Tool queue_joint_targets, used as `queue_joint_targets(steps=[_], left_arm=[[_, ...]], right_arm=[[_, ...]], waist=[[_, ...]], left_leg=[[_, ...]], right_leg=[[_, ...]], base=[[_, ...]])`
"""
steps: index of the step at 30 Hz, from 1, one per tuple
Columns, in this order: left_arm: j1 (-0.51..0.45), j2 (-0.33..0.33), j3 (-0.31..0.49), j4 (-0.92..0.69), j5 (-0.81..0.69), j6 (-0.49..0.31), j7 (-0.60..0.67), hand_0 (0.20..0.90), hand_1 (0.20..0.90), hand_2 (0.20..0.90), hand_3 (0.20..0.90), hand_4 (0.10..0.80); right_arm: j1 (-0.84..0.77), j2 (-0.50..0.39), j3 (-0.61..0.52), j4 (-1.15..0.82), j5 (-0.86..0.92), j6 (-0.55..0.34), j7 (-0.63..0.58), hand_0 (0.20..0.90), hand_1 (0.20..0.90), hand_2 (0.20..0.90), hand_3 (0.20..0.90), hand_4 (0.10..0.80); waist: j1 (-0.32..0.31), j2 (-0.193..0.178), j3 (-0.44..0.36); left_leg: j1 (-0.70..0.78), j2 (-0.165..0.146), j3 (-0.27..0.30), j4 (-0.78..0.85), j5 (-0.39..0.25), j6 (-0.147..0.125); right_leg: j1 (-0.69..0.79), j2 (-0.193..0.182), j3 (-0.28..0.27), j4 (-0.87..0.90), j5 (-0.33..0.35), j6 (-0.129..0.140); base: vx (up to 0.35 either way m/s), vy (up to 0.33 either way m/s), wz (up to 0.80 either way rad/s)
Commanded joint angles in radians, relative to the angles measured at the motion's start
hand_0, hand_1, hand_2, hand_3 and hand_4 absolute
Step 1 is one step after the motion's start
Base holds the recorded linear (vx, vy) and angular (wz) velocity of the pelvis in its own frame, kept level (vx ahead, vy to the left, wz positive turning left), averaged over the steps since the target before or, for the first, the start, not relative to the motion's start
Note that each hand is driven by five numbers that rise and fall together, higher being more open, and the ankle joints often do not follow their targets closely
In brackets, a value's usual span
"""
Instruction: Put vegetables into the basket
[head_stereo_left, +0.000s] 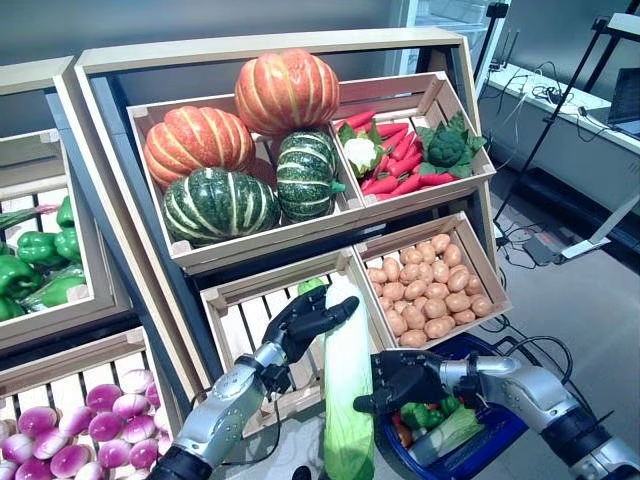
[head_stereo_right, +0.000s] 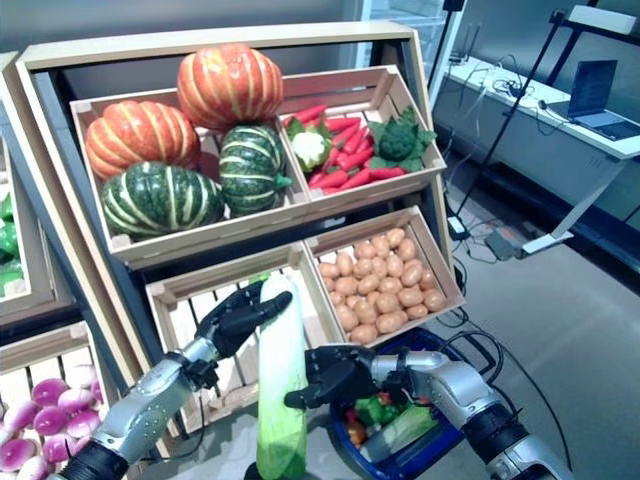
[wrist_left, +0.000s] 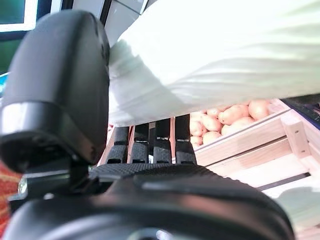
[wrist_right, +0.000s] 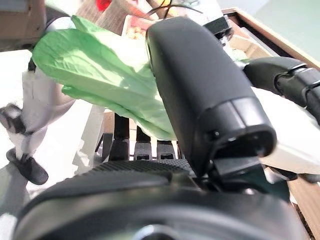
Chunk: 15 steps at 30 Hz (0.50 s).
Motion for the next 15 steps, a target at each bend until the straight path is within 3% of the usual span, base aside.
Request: queue_joint_targets(steps=[1, 10, 15], left_arm=[[-0.134, -0.038, 0.074, -0.028, -0.003, -0.091, -0.014, 0.900, 0.900, 0.900, 0.900, 0.800], [-0.128, -0.048, 0.080, -0.030, -0.038, -0.070, -0.025, 0.900, 0.900, 0.900, 0.900, 0.800], [-0.126, -0.057, 0.089, -0.020, -0.057, -0.059, -0.040, 0.900, 0.900, 0.900, 0.900, 0.800]], right_arm=[[-0.012, 0.082, 0.009, -0.110, 0.190, -0.091, 0.009, 0.300, 0.300, 0.300, 0.300, 0.400], [0.008, 0.105, -0.045, -0.115, 0.285, -0.145, -0.065, 0.300, 0.300, 0.300, 0.300, 0.400], [0.013, 0.128, -0.098, -0.115, 0.349, -0.220, -0.129, 0.300, 0.300, 0.300, 0.300, 0.400]], waist=[[0.021, -0.017, -0.033], [0.016, -0.013, -0.033], [0.012, -0.010, -0.032]], left_leg=[[0.060, 0.007, 0.011, 0.002, -0.114, -0.012], [0.063, 0.011, 0.016, 0.002, -0.116, -0.012], [0.064, 0.013, 0.018, 0.002, -0.117, -0.012]], right_leg=[[-0.062, -0.063, 0.034, 0.039, 0.067, -0.005], [-0.062, -0.062, 0.038, 0.037, 0.067, -0.004], [-0.063, -0.061, 0.040, 0.037, 0.067, -0.004]], base=[[0.000, 0.000, 0.00], [0.000, 0.000, 0.00], [0.000, 0.000, 0.00]])
